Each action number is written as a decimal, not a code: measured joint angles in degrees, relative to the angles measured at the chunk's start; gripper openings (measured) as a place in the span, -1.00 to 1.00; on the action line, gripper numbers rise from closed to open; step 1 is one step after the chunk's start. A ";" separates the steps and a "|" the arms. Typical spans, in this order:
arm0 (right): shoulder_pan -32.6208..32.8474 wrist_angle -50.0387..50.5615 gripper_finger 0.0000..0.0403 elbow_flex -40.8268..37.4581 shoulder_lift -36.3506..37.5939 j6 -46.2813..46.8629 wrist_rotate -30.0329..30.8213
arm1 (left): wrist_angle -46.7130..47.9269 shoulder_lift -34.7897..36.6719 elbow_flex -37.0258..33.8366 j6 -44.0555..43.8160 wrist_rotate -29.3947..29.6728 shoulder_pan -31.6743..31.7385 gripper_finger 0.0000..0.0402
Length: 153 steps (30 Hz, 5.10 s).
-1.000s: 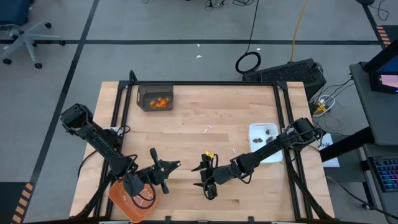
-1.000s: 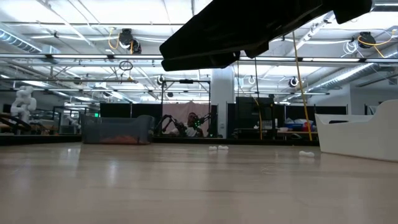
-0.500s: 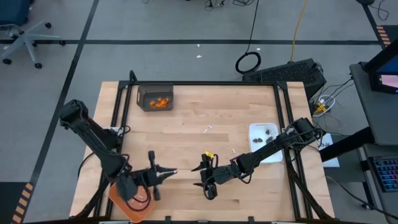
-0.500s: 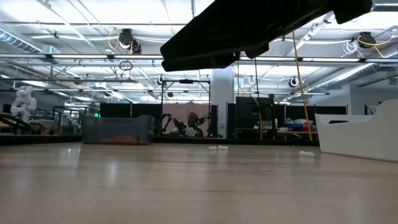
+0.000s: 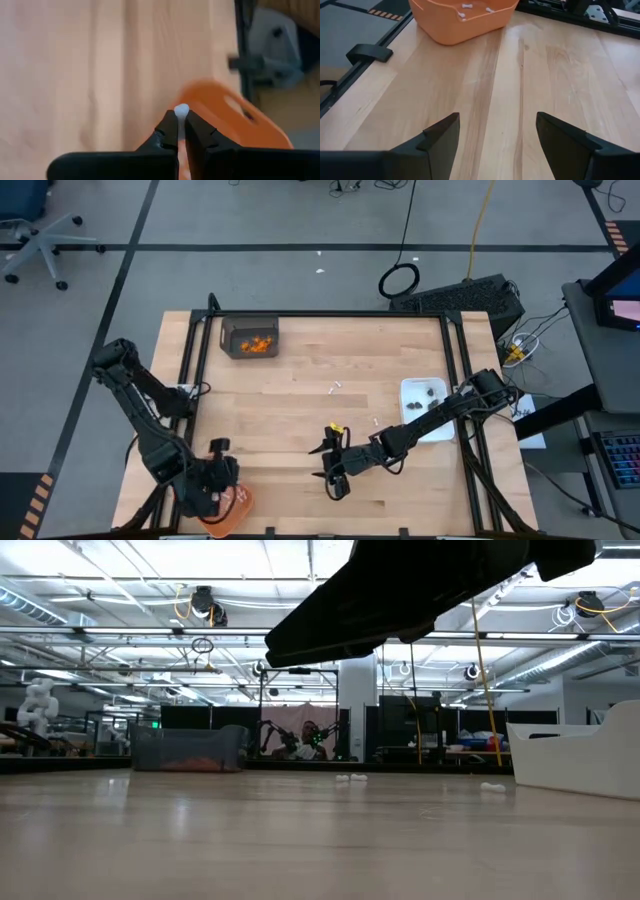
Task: Sort Halloween decoration
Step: Put the white bone toy into the orange bin
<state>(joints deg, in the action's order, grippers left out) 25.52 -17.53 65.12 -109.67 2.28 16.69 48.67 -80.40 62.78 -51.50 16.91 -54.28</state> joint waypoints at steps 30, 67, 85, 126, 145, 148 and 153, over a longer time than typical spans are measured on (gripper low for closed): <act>-0.04 0.30 0.23 0.00 0.00 -0.03 0.03 | 1.56 -10.65 -4.90 -39.95 -20.69 -4.96 -0.81; -26.40 33.11 0.23 -0.02 3.23 -3.10 -7.70 | 1.30 -7.61 -4.92 -15.01 45.81 -3.07 -0.58; -30.39 31.09 0.23 -0.02 3.08 -0.42 -7.75 | -10.34 -7.82 -4.96 4.30 43.09 2.62 -0.58; -32.51 27.47 -0.36 0.07 1.82 3.46 -10.59 | -10.89 -7.87 -5.14 6.95 43.17 4.02 -0.58; -34.12 25.48 -0.03 0.07 0.92 2.76 -6.05 | -11.35 -7.87 -5.14 6.86 41.83 3.91 -0.58; -34.18 25.11 0.11 0.03 0.21 3.58 -5.97 | -11.37 -7.87 -5.14 6.86 41.57 3.91 -0.58; -34.14 24.10 0.23 0.00 -0.66 4.12 -6.19 | -11.35 -7.87 -5.14 6.88 41.42 3.91 -0.58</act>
<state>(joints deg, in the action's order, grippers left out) -8.62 6.57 65.12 -110.33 6.41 10.50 37.32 -88.27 57.65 -44.62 58.33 -50.37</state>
